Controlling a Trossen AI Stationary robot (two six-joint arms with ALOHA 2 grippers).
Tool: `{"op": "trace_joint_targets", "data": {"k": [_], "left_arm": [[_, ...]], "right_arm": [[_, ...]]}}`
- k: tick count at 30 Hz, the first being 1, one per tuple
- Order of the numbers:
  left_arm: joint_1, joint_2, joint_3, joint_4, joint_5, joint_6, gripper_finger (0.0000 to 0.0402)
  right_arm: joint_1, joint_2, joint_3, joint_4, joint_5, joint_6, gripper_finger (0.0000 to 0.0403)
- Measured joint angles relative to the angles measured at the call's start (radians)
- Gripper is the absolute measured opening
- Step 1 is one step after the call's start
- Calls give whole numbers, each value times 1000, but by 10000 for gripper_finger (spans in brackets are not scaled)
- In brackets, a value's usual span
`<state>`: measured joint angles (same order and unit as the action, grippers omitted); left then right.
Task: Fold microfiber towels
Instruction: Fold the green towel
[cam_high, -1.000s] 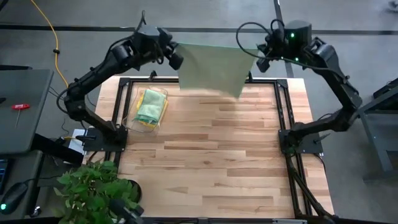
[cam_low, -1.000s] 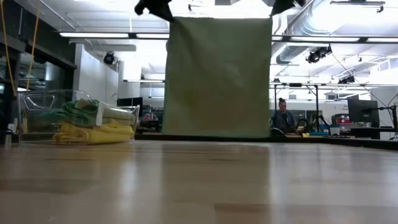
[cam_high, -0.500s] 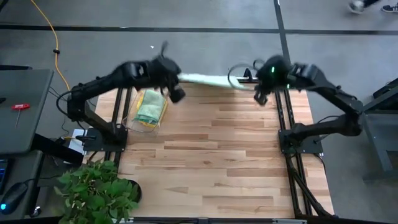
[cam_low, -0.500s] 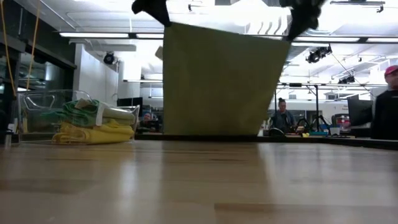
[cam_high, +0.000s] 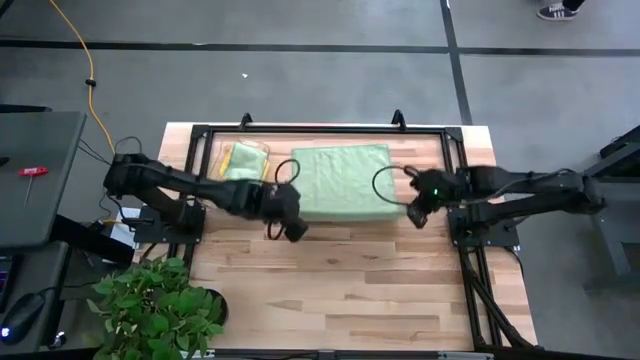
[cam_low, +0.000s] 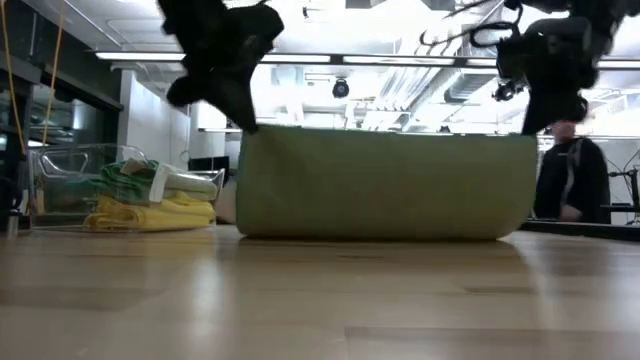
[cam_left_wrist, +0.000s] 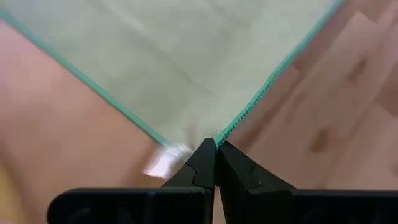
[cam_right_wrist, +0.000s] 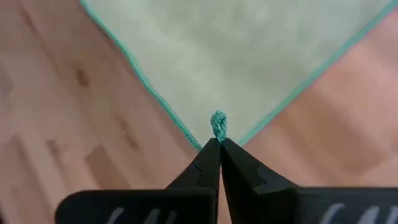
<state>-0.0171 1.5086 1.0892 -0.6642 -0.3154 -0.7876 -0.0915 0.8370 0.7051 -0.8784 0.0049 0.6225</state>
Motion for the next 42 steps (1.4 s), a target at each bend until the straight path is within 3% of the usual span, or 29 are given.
{"op": "trace_joint_targets", "data": {"k": [3, 9, 16, 22, 27, 34, 42], "left_arm": [[-79, 6, -82, 96, 31, -158, 0], [-239, 19, -145, 119, 70, -411, 0], [-395, 40, -144, 188, 159, -574, 0], [-417, 45, -143, 201, 225, -611, 0], [-333, 0, -144, 135, 207, -522, 0], [-162, -33, -143, 97, 147, -325, 0], [-12, -17, -143, 88, 45, -180, 0]], "right_arm": [[107, -1, -81, 107, -13, 138, 0], [342, 42, -161, 315, -9, 415, 0], [590, 139, -164, 442, 21, 685, 0], [707, 213, -162, 585, 4, 804, 0], [632, 215, -109, 478, 14, 706, 0], [409, 202, -72, 288, 132, 522, 0], [160, 206, -72, 247, 236, 336, 0]]}}
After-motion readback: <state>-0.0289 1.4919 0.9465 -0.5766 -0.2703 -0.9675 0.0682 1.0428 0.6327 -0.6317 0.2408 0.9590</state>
